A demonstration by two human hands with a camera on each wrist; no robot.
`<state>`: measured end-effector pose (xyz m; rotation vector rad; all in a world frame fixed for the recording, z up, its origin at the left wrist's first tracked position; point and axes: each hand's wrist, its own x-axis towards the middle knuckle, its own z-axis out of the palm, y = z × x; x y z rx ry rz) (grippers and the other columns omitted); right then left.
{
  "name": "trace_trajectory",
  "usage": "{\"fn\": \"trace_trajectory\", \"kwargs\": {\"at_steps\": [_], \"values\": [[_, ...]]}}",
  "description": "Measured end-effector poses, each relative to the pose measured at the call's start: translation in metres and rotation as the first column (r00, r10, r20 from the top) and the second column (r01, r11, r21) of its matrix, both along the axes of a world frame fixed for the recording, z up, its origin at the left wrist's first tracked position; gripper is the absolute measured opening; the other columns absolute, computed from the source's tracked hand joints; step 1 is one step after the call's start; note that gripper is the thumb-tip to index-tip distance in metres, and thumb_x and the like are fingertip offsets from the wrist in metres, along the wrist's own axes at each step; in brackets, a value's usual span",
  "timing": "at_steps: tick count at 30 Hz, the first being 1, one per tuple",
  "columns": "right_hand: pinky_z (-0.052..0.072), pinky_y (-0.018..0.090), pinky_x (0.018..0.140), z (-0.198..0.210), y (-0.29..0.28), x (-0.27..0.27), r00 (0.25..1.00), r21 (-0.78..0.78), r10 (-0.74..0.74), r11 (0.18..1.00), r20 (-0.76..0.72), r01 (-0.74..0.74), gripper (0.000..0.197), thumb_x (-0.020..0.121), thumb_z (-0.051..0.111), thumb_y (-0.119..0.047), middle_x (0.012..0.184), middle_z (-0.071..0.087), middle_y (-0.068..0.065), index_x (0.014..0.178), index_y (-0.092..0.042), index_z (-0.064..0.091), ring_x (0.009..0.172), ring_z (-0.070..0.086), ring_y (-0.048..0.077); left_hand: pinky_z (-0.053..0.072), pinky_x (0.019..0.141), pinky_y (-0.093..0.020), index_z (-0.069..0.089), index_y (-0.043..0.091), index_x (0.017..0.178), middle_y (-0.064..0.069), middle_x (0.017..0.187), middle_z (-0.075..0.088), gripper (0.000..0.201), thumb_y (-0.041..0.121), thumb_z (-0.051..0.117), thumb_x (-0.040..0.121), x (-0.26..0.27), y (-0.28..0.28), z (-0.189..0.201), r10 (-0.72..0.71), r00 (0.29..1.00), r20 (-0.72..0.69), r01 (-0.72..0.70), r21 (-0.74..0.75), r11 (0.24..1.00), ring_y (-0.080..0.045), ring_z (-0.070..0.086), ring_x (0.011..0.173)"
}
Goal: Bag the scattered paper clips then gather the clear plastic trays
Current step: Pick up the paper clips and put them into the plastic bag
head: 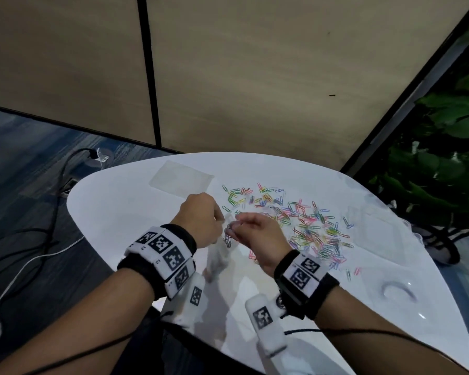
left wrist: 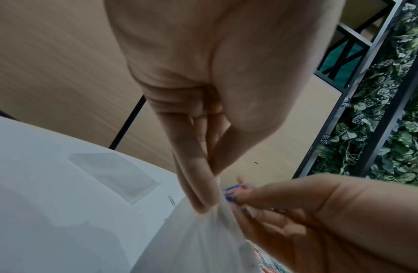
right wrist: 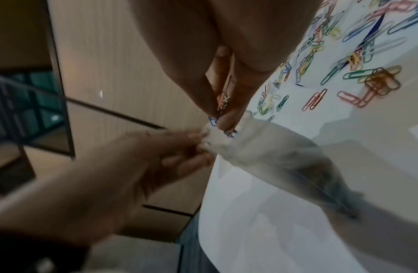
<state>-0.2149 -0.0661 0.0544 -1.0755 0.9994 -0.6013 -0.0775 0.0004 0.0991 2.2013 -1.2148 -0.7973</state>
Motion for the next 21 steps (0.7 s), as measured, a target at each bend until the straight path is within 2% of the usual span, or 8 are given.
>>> {"fn": "trace_trajectory", "kwargs": {"at_steps": [2, 4, 6, 9, 13, 17, 19, 21], "values": [[0.059, 0.048, 0.085, -0.011, 0.001, -0.001, 0.977, -0.222, 0.060, 0.969, -0.203, -0.106, 0.017, 0.064, 0.077, -0.012, 0.078, 0.073, 0.010, 0.079, -0.017, 0.072, 0.078, 0.071, 0.027, 0.063, 0.073, -0.033, 0.076, 0.007, 0.084, -0.008, 0.072, 0.074, 0.017, 0.004, 0.060, 0.088, -0.003, -0.001, 0.000, 0.004, 1.000, -0.003, -0.004, -0.012, 1.000, -0.021, 0.075, 0.062], [0.062, 0.043, 0.071, -0.012, -0.002, -0.001, 0.918, -0.419, 0.075, 0.873, -0.389, -0.249, 0.017, 0.059, 0.075, -0.030, 0.070, 0.073, 0.000, 0.075, -0.023, 0.073, 0.069, 0.072, 0.019, 0.063, 0.074, -0.033, 0.076, 0.008, 0.082, -0.008, 0.070, 0.075, 0.019, 0.003, 0.059, 0.087, -0.005, -0.002, -0.001, 0.007, 1.000, -0.009, -0.008, -0.020, 1.000, -0.019, 0.075, 0.061], [0.061, 0.038, 0.066, -0.011, -0.004, 0.002, 0.858, -0.536, 0.086, 0.748, -0.507, -0.391, 0.009, 0.070, 0.072, -0.028, 0.068, 0.071, -0.003, 0.077, -0.025, 0.075, 0.064, 0.069, 0.014, 0.063, 0.073, -0.033, 0.077, 0.008, 0.081, -0.008, 0.070, 0.074, 0.019, 0.004, 0.060, 0.087, -0.006, -0.003, -0.001, 0.004, 1.000, -0.023, -0.004, -0.022, 1.000, -0.019, 0.075, 0.061], [0.057, 0.034, 0.077, -0.009, -0.007, 0.005, 0.773, -0.565, 0.146, 0.601, -0.617, -0.565, 0.023, 0.085, 0.060, -0.010, 0.084, 0.076, -0.002, 0.096, -0.020, 0.077, 0.077, 0.069, 0.012, 0.063, 0.073, -0.033, 0.078, 0.008, 0.083, -0.008, 0.072, 0.074, 0.017, 0.004, 0.062, 0.087, -0.004, -0.003, -0.001, 0.000, 1.000, -0.016, 0.000, -0.024, 1.000, -0.020, 0.075, 0.062], [0.059, 0.033, 0.077, -0.002, -0.016, 0.003, 0.761, -0.485, 0.304, 0.622, -0.574, -0.614, 0.028, 0.083, 0.059, -0.003, 0.090, 0.077, 0.002, 0.101, -0.015, 0.076, 0.081, 0.072, 0.015, 0.063, 0.075, -0.035, 0.077, 0.009, 0.084, -0.009, 0.077, 0.074, 0.017, 0.004, 0.061, 0.087, 0.002, -0.002, -0.001, 0.023, 1.000, -0.013, -0.024, -0.038, 0.999, -0.023, 0.075, 0.066], [0.062, 0.037, 0.067, 0.015, -0.031, -0.001, 0.892, -0.399, 0.354, 0.803, -0.281, -0.444, 0.018, 0.092, 0.057, -0.001, 0.090, 0.074, 0.015, 0.101, -0.003, 0.072, 0.079, 0.074, 0.029, 0.063, 0.078, -0.037, 0.077, 0.008, 0.089, -0.010, 0.085, 0.074, 0.018, 0.003, 0.061, 0.087, 0.007, 0.001, -0.002, 0.042, 0.999, 0.010, -0.042, -0.034, 0.999, -0.025, 0.074, 0.075], [0.062, 0.037, 0.068, 0.009, -0.047, -0.002, 0.921, -0.434, 0.235, 0.827, -0.312, -0.358, 0.020, 0.094, 0.054, -0.003, 0.090, 0.074, 0.013, 0.101, -0.007, 0.072, 0.081, 0.074, 0.029, 0.062, 0.079, -0.038, 0.077, 0.007, 0.089, -0.010, 0.087, 0.074, 0.018, 0.002, 0.060, 0.086, 0.013, 0.004, -0.004, 0.062, 0.998, 0.004, -0.062, -0.034, 0.998, -0.027, 0.073, 0.079], [0.059, 0.035, 0.083, -0.012, -0.065, -0.007, 0.830, -0.511, 0.127, 0.734, -0.543, -0.447, 0.025, 0.096, 0.052, -0.010, 0.106, 0.074, 0.010, 0.110, -0.014, 0.072, 0.097, 0.071, 0.025, 0.062, 0.080, -0.038, 0.076, 0.007, 0.089, -0.011, 0.090, 0.074, 0.016, 0.003, 0.061, 0.087, 0.018, 0.005, -0.005, 0.081, 0.997, 0.004, -0.081, -0.033, 0.996, -0.029, 0.073, 0.082]]}}
